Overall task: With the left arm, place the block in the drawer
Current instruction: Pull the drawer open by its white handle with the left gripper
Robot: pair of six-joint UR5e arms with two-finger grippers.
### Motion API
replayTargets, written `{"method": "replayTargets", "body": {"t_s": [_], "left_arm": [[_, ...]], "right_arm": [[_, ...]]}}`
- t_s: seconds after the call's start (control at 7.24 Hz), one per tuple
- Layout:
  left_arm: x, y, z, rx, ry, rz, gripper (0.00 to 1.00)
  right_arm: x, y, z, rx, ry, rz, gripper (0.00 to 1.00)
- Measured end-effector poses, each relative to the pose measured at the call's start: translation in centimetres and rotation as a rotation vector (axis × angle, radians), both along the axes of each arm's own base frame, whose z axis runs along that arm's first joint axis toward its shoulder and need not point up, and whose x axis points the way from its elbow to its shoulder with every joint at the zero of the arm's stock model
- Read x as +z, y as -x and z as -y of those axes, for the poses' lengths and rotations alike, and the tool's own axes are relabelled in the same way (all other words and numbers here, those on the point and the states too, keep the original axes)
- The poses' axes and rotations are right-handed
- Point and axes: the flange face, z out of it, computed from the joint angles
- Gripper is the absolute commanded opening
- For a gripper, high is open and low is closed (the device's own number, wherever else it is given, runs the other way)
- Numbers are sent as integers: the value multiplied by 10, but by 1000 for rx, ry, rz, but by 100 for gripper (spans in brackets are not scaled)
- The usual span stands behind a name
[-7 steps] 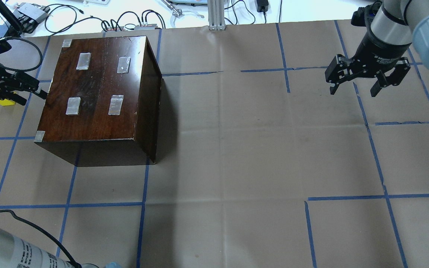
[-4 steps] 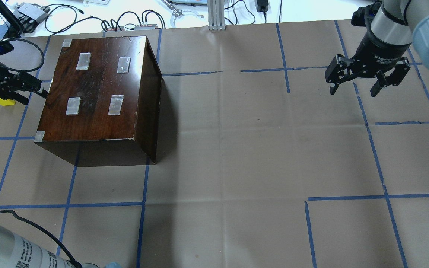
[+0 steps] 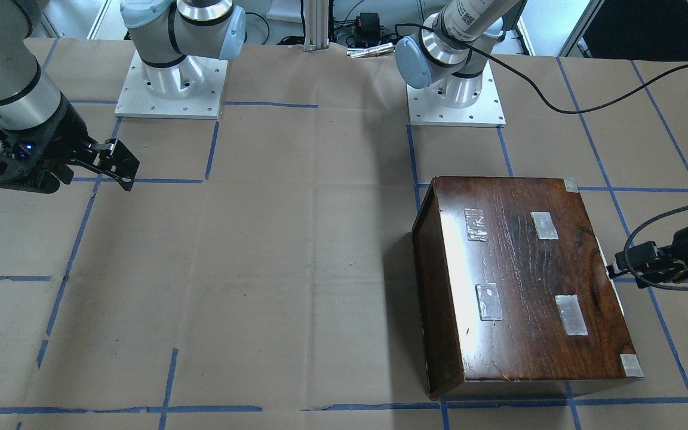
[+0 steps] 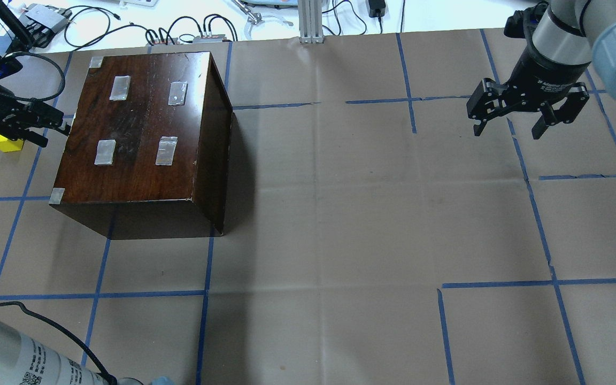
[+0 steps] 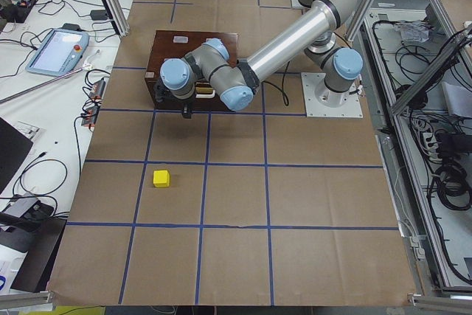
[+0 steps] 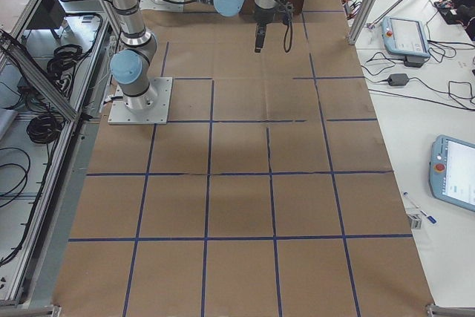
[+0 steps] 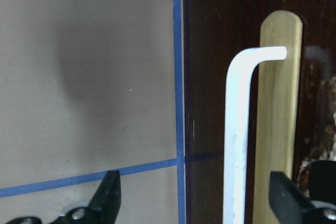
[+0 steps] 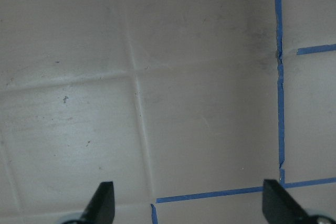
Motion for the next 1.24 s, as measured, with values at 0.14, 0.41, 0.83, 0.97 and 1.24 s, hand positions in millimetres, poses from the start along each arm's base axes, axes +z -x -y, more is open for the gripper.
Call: {"method": "replayTargets", "body": {"t_s": [0.14,0.41,0.83,0.97,1.24], "left_arm": [[-4,-1,1,-1,-4,-2,98],[-8,-2,0,-3,-12,-2,98],[-10,-3,-1,-8,-23,7,96],[-11,-4,-1,-11,-31,17,96],[-12,-6,-3,-15,-44,37,92]], "right_arm": [[0,0,0,0,0,0,100],[0,0,0,0,0,0,100],[0,0,0,0,0,0,100],[0,0,0,0,0,0,100],[0,0,0,0,0,0,100]]}}
